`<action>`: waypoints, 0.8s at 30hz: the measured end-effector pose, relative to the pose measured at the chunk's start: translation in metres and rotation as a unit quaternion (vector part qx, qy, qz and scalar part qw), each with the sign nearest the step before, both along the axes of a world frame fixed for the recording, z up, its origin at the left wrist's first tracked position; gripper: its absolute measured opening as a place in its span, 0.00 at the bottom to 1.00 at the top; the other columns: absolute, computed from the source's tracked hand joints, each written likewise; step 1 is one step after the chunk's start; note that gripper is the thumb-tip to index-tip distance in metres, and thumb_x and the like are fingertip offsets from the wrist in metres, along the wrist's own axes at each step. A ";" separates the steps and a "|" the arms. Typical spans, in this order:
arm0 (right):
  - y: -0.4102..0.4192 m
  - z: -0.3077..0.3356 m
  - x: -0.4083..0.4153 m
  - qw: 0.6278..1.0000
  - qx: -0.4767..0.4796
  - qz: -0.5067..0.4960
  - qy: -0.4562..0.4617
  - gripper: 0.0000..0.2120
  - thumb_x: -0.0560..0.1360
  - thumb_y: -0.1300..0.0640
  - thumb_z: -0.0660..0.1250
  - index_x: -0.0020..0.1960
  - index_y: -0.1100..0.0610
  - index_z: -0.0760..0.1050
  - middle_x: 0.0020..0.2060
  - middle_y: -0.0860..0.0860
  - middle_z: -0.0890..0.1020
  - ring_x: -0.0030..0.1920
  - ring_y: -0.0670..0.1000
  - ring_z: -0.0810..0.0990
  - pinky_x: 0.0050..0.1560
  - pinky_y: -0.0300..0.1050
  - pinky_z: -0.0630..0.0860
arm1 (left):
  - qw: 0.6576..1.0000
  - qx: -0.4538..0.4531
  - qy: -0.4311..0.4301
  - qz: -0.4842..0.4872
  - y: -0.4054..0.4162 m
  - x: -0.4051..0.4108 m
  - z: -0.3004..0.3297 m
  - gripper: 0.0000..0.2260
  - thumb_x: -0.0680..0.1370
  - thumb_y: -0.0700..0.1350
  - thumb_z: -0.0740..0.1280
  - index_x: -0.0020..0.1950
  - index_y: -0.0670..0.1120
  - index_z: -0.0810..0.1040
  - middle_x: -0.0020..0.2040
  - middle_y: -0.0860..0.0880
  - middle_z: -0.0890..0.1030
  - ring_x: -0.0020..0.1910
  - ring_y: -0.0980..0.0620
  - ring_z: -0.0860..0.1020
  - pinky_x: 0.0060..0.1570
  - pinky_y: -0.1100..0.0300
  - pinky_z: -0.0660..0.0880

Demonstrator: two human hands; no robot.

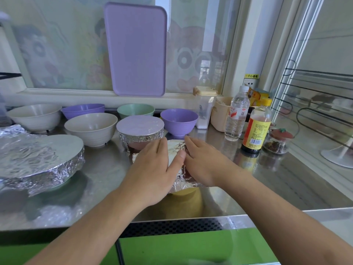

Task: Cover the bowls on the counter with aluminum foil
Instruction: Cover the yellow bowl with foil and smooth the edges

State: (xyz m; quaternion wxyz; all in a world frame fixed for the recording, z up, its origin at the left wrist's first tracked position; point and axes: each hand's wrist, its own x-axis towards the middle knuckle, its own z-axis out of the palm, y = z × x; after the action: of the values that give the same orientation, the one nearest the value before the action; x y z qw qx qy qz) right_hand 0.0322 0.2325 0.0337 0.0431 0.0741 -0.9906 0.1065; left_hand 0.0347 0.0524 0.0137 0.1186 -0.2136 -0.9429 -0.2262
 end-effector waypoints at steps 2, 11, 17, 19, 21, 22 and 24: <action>0.004 -0.005 -0.005 0.999 0.025 0.025 0.005 0.46 0.74 0.34 0.33 0.77 0.59 0.66 0.78 0.55 0.67 0.79 0.58 0.63 0.77 0.56 0.63 | 1.000 -0.023 0.017 -0.006 0.002 0.003 -0.002 0.45 0.77 0.72 0.38 0.83 0.42 0.57 0.82 0.45 0.62 0.81 0.50 0.57 0.80 0.54 0.56; 0.015 -0.003 0.013 0.996 -0.080 0.023 -0.012 0.33 0.88 0.41 0.50 0.86 0.58 0.50 0.85 0.53 0.55 0.84 0.51 0.52 0.83 0.49 0.52 | 0.996 -0.084 -0.037 -0.018 -0.004 0.011 0.004 0.51 0.72 0.79 0.41 0.86 0.48 0.42 0.86 0.48 0.44 0.84 0.53 0.42 0.81 0.54 0.46; 0.023 0.000 0.023 0.997 -0.061 0.037 -0.013 0.35 0.87 0.38 0.50 0.87 0.55 0.45 0.86 0.48 0.52 0.84 0.45 0.47 0.81 0.42 0.47 | 0.995 -0.089 -0.044 -0.029 -0.011 0.013 0.007 0.54 0.70 0.81 0.44 0.86 0.48 0.41 0.86 0.51 0.43 0.84 0.56 0.43 0.81 0.54 0.49; 0.023 0.003 0.026 0.998 -0.055 0.030 -0.026 0.36 0.87 0.38 0.50 0.87 0.56 0.44 0.86 0.48 0.50 0.84 0.45 0.46 0.79 0.40 0.46 | 0.994 -0.082 -0.054 -0.043 -0.013 0.013 0.009 0.53 0.70 0.81 0.46 0.86 0.49 0.42 0.86 0.53 0.44 0.83 0.58 0.44 0.80 0.56 0.50; 0.021 0.007 0.032 0.998 -0.052 0.022 -0.039 0.37 0.87 0.38 0.50 0.87 0.56 0.43 0.86 0.48 0.50 0.84 0.46 0.46 0.79 0.40 0.47 | 0.994 -0.063 -0.070 -0.060 -0.018 0.007 0.009 0.53 0.69 0.83 0.47 0.86 0.52 0.44 0.85 0.57 0.44 0.83 0.59 0.46 0.80 0.55 0.54; 0.020 0.007 0.034 0.998 -0.050 0.020 -0.043 0.37 0.87 0.37 0.50 0.86 0.57 0.44 0.86 0.48 0.50 0.84 0.47 0.47 0.79 0.41 0.48 | 0.993 -0.051 -0.083 -0.065 -0.021 0.004 0.010 0.55 0.68 0.85 0.48 0.86 0.54 0.44 0.85 0.60 0.43 0.83 0.60 0.47 0.81 0.53 0.55; 0.021 0.006 0.038 0.998 -0.049 0.010 -0.034 0.36 0.86 0.36 0.50 0.85 0.57 0.49 0.84 0.49 0.56 0.84 0.49 0.51 0.79 0.43 0.53 | 0.992 -0.028 -0.106 -0.067 -0.027 -0.002 0.009 0.57 0.64 0.86 0.48 0.86 0.56 0.45 0.83 0.65 0.42 0.83 0.61 0.48 0.80 0.52 0.55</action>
State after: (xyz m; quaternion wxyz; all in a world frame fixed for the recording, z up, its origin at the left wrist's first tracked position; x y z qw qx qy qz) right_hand 0.0706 0.2532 0.0400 0.0114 0.0783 -0.9843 0.1580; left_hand 0.0322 0.0254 0.0232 -0.0037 -0.2538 -0.9398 -0.2287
